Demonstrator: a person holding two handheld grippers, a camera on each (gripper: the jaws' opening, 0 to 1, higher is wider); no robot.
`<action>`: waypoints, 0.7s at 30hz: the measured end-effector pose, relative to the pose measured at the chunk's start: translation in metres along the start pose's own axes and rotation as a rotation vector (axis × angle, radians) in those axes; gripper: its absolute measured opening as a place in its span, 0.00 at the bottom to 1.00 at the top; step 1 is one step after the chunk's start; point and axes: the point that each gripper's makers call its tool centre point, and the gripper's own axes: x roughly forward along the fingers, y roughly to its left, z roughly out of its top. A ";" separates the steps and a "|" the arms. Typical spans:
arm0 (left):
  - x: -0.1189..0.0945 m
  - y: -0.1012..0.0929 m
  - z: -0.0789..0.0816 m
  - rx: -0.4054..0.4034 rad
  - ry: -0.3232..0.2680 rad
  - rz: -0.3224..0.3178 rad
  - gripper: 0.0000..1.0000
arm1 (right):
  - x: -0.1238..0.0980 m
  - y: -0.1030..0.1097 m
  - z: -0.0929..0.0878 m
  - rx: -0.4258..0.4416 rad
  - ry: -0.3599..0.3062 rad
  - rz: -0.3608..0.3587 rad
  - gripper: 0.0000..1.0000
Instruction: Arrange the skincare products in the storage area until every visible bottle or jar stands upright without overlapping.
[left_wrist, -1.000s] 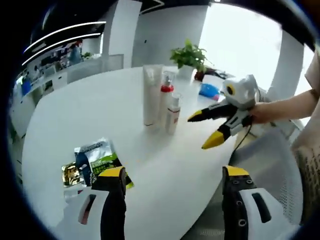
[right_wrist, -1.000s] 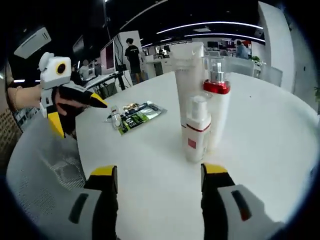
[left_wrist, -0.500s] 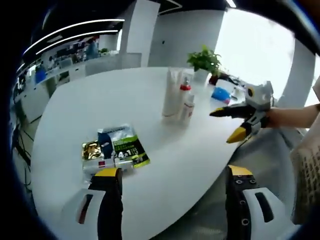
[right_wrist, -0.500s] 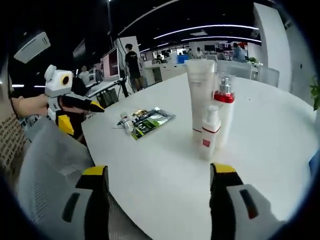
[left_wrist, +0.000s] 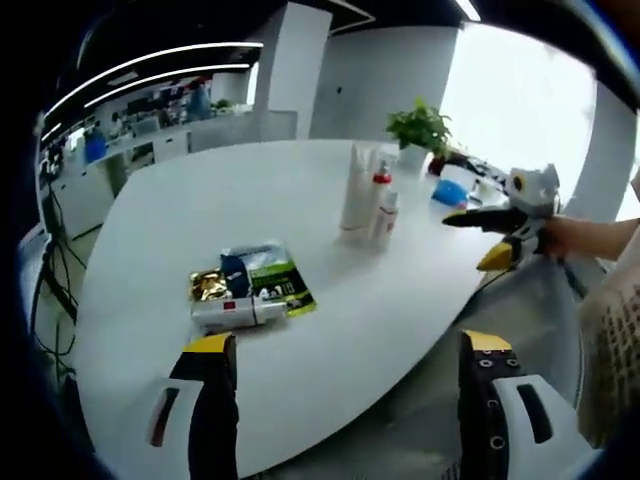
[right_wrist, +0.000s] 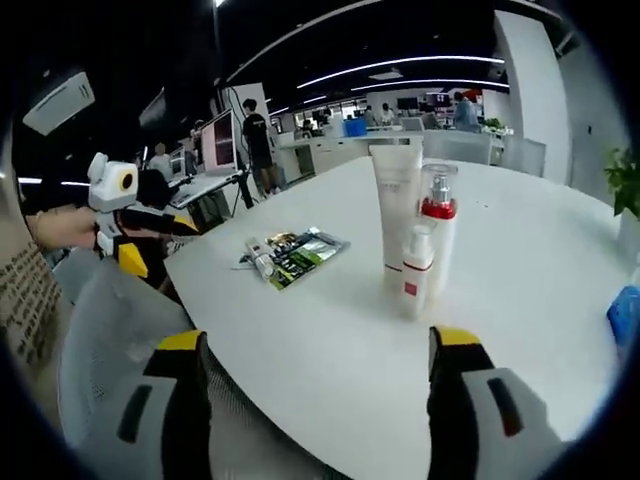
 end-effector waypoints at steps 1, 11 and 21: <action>-0.001 0.000 0.000 -0.002 -0.003 0.000 0.91 | -0.001 0.000 0.001 -0.002 -0.002 -0.003 0.92; -0.010 0.004 -0.010 -0.029 -0.008 0.017 0.97 | -0.010 0.004 0.011 0.016 -0.047 -0.025 0.93; -0.011 0.008 -0.013 -0.033 0.003 0.033 0.97 | -0.011 0.000 0.008 0.026 -0.044 -0.038 0.92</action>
